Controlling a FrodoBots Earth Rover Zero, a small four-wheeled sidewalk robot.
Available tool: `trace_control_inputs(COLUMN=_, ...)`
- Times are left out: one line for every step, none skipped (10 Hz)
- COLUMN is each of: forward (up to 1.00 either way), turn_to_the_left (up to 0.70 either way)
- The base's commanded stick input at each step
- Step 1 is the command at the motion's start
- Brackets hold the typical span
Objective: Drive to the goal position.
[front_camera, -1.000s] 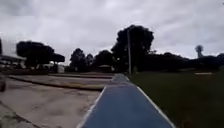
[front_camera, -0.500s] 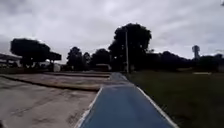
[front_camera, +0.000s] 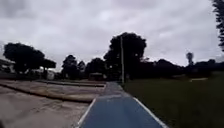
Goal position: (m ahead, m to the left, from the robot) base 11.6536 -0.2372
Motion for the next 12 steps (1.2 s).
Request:
trace_control_inputs(forward=0.5, turn_to_the_left=0.0)
trace_control_inputs(forward=0.5, turn_to_the_left=0.0)
trace_control_inputs(forward=0.5, turn_to_the_left=0.0)
trace_control_inputs(forward=0.5, turn_to_the_left=0.0)
trace_control_inputs(forward=0.5, turn_to_the_left=0.0)
trace_control_inputs(forward=0.5, turn_to_the_left=0.0)
trace_control_inputs(forward=0.5, turn_to_the_left=0.0)
trace_control_inputs(forward=0.5, turn_to_the_left=0.0)
trace_control_inputs(forward=0.5, turn_to_the_left=0.0)
trace_control_inputs(forward=0.5, turn_to_the_left=0.0)
trace_control_inputs(forward=0.5, turn_to_the_left=0.0)
trace_control_inputs(forward=0.5, turn_to_the_left=0.0)
